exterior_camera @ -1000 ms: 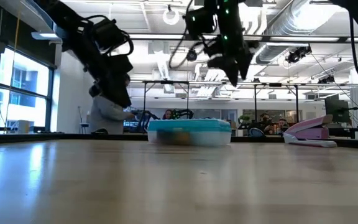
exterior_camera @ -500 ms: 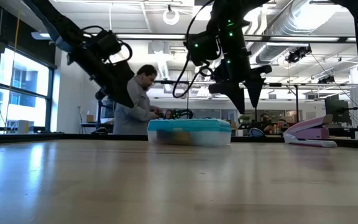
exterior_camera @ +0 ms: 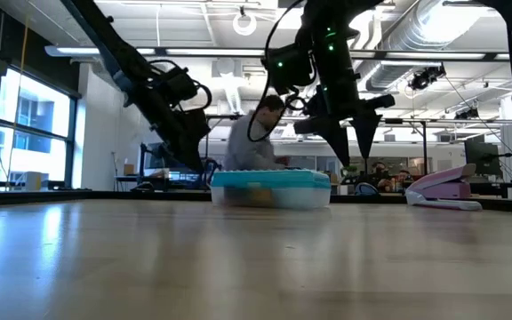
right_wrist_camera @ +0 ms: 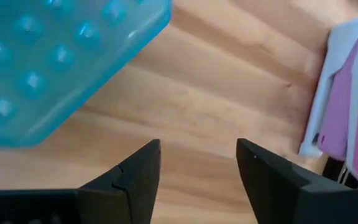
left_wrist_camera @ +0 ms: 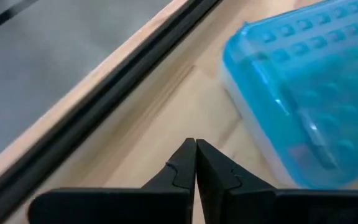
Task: Pack school essentials
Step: Close the supply box
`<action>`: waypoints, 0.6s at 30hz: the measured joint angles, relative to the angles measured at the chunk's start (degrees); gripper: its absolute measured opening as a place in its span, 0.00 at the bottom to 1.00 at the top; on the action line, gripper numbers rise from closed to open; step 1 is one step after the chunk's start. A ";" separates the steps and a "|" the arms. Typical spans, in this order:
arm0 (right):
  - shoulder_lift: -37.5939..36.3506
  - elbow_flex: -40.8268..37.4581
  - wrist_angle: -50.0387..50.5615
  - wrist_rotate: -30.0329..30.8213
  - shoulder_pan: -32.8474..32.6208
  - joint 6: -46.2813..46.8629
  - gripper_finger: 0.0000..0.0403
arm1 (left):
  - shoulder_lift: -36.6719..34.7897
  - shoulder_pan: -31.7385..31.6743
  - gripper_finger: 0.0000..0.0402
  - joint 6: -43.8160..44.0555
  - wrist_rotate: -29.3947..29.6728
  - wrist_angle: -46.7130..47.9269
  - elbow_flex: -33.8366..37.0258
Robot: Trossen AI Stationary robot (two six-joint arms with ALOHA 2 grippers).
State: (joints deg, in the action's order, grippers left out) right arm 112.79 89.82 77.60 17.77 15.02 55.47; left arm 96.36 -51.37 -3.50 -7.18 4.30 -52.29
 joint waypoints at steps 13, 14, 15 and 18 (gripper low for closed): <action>-0.02 0.02 -8.47 -4.36 5.33 -6.45 0.42 | 10.52 0.81 0.00 0.27 -1.07 3.52 -7.21; -0.02 0.02 -8.53 -4.40 5.55 -6.45 0.41 | 10.53 0.81 0.00 0.27 -1.05 3.37 -7.24; -0.02 0.02 -8.44 -4.54 5.79 -6.45 0.39 | 10.53 0.81 0.00 0.27 -1.07 3.20 -7.30; -0.02 -0.05 -8.52 -5.68 6.44 -6.18 0.30 | 10.53 0.81 0.00 0.27 -1.05 3.22 -7.32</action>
State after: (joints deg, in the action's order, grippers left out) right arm 112.77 89.77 69.08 12.09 21.46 49.28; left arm 106.89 -50.57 -3.22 -8.23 7.53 -59.61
